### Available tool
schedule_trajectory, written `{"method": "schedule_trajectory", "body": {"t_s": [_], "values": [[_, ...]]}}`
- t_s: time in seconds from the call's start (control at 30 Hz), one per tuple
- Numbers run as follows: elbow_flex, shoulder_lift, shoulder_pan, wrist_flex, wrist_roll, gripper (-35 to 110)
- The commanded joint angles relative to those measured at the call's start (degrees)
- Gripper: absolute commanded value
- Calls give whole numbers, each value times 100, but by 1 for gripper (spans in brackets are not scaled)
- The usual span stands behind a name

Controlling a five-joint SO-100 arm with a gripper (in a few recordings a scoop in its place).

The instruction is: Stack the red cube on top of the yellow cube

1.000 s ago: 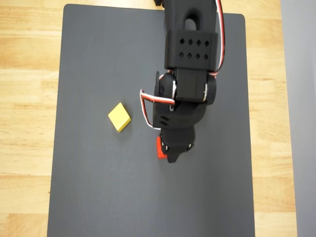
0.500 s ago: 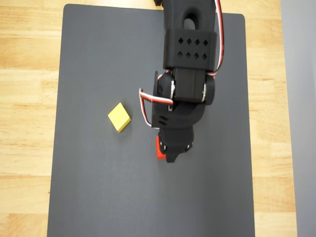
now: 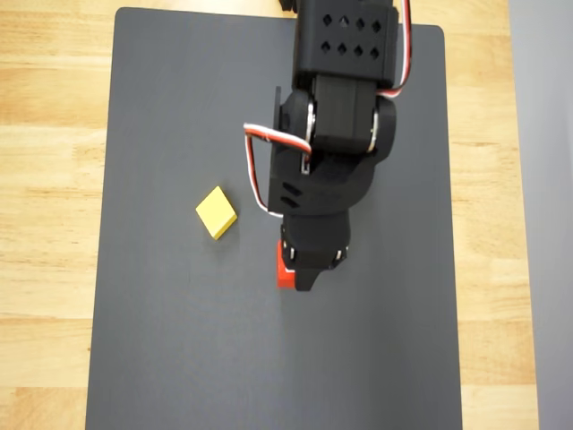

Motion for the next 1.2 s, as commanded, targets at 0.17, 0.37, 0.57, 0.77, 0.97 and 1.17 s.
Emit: {"method": "schedule_trajectory", "body": {"t_s": [0.17, 0.37, 0.57, 0.77, 0.97, 1.17], "values": [[-35, 773, 483, 343, 53, 0], [-9, 993, 888, 545, -35, 0], [97, 1204, 1213, 615, -62, 0], [272, 1494, 1459, 756, -79, 0], [571, 1714, 1793, 721, -176, 0], [677, 1705, 2118, 624, -281, 0]]}}
